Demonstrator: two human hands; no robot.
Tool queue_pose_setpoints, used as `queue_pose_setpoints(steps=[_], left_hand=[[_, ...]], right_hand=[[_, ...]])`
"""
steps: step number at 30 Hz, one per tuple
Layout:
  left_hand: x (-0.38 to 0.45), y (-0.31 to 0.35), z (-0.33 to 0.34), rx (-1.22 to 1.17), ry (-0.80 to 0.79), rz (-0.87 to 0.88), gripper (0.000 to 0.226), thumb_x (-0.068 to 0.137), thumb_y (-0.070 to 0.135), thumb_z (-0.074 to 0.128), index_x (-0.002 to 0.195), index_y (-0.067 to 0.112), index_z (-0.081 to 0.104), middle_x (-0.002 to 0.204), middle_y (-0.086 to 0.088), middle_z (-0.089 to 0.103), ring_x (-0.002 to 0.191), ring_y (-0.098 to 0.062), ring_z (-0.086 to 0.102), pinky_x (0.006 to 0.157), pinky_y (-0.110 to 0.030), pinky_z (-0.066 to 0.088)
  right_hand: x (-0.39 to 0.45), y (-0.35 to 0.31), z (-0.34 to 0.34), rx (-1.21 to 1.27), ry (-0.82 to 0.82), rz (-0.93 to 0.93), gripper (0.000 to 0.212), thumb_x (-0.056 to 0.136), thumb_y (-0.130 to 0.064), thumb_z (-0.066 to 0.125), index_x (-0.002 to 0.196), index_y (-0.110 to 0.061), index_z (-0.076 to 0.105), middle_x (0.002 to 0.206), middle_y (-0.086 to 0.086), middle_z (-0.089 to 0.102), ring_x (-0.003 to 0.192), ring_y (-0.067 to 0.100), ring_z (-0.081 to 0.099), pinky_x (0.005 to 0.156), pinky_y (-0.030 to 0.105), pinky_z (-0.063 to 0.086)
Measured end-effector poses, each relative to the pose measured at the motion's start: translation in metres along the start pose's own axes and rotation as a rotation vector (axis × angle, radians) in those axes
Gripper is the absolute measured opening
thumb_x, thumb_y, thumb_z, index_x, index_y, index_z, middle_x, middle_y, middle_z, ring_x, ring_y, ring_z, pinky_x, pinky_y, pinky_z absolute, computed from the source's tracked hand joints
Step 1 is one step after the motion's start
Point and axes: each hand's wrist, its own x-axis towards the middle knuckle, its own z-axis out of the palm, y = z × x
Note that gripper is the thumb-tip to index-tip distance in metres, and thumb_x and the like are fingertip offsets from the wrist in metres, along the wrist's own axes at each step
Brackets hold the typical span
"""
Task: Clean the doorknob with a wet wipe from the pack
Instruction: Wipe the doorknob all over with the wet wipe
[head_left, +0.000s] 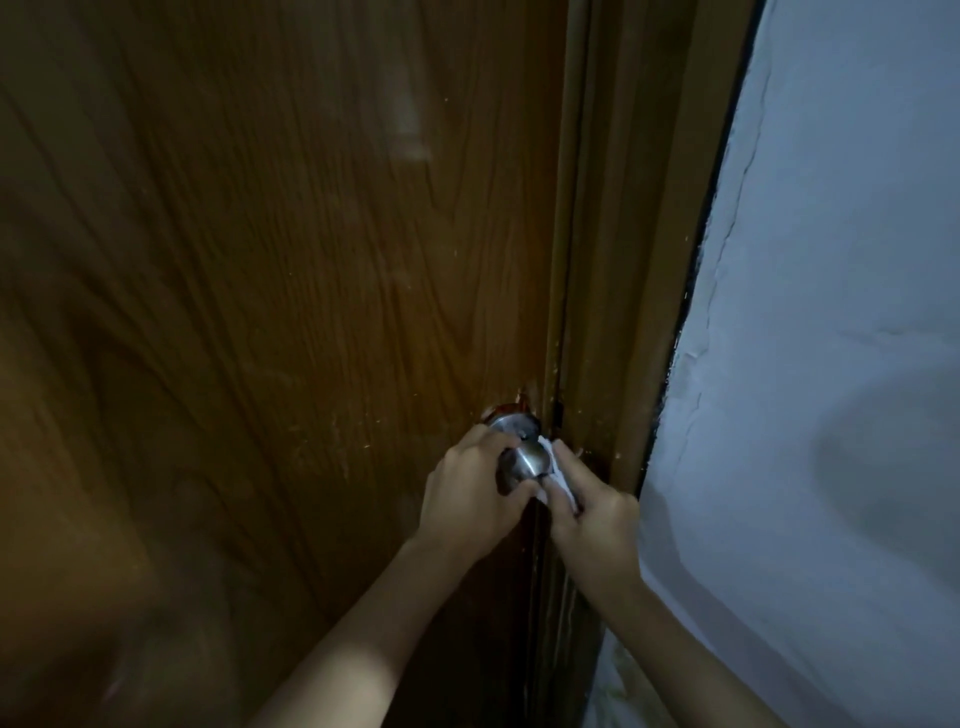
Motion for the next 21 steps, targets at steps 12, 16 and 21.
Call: queue_pose_setpoints(steps=[12, 16, 21], left_hand=[[-0.001, -0.001, 0.001, -0.004, -0.014, 0.01, 0.043, 0.078, 0.025, 0.068, 0.118, 0.024, 0.053, 0.113, 0.006, 0.054, 0.083, -0.002, 0.047, 0.069, -0.013, 0.042], [-0.002, -0.001, 0.002, 0.001, 0.001, 0.007, 0.04, 0.079, 0.025, 0.066, 0.117, 0.022, 0.054, 0.11, 0.004, 0.056, 0.08, -0.004, 0.047, 0.066, -0.012, 0.039], [-0.002, -0.002, 0.004, 0.007, 0.003, -0.006, 0.044, 0.077, 0.026, 0.068, 0.118, 0.023, 0.053, 0.114, 0.006, 0.054, 0.086, -0.004, 0.051, 0.073, -0.017, 0.047]], right_hand=[[0.001, -0.012, 0.0, -0.02, -0.06, -0.154, 0.039, 0.078, 0.007, 0.058, 0.116, -0.001, 0.059, 0.106, 0.017, 0.069, 0.092, 0.012, 0.066, 0.082, -0.002, 0.041], [0.007, -0.016, 0.008, -0.014, -0.045, -0.068, 0.044, 0.083, 0.006, 0.051, 0.126, -0.003, 0.05, 0.106, 0.019, 0.069, 0.088, 0.021, 0.069, 0.081, 0.008, 0.047], [0.0, -0.012, 0.0, 0.004, 0.02, -0.011, 0.04, 0.082, 0.002, 0.061, 0.121, -0.006, 0.056, 0.085, -0.001, 0.07, 0.069, -0.008, 0.062, 0.06, -0.004, 0.042]])
